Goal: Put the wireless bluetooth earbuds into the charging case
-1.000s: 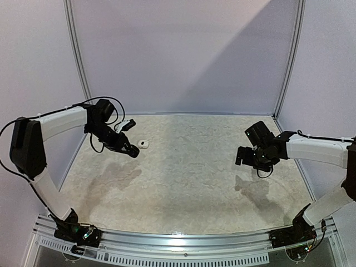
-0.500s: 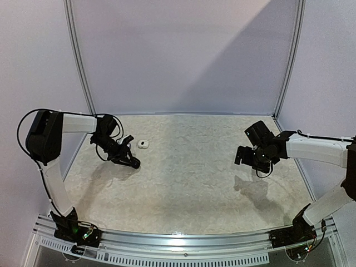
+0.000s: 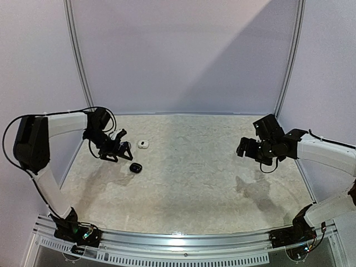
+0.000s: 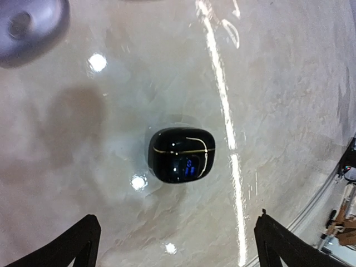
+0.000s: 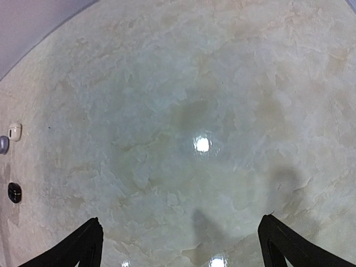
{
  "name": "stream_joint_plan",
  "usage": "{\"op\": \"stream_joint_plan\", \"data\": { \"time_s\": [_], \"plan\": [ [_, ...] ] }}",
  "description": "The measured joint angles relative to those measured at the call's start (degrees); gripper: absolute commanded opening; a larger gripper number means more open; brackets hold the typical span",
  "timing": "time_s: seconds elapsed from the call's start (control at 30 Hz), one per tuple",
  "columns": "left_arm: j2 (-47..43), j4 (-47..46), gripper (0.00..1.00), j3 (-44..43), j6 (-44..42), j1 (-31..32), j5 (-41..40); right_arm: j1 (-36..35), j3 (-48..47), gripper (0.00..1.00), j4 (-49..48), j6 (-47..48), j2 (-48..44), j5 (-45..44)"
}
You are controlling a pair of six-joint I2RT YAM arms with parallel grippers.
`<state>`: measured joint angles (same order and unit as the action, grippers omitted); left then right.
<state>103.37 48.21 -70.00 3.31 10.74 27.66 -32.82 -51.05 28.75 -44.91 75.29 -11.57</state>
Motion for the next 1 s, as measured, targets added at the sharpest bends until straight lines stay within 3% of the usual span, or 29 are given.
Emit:
{"op": "stream_joint_plan", "data": {
  "time_s": [0.3, 0.43, 0.7, 1.0],
  "plan": [
    [-26.77, 0.31, 0.99, 2.16, -9.46, -3.06, -9.64, 10.16, 10.8, 0.99, -14.25, 9.86, -11.19, -4.66],
    [-34.99, -3.67, 0.99, 11.82, -10.82, -8.35, -12.46, 10.23, 19.28, 0.99, -22.71, 15.23, -19.26, -11.3],
    [-40.37, -18.58, 0.99, 30.25, -7.54, -14.01, -15.34, 10.23, 39.3, 0.99, -39.56, 21.0, -40.02, -22.45],
    [-41.92, -34.18, 0.99, 41.7, -3.06, -14.29, -20.17, 10.23, 41.13, 0.99, -38.16, 19.21, -45.97, -25.83]
  ]
}}
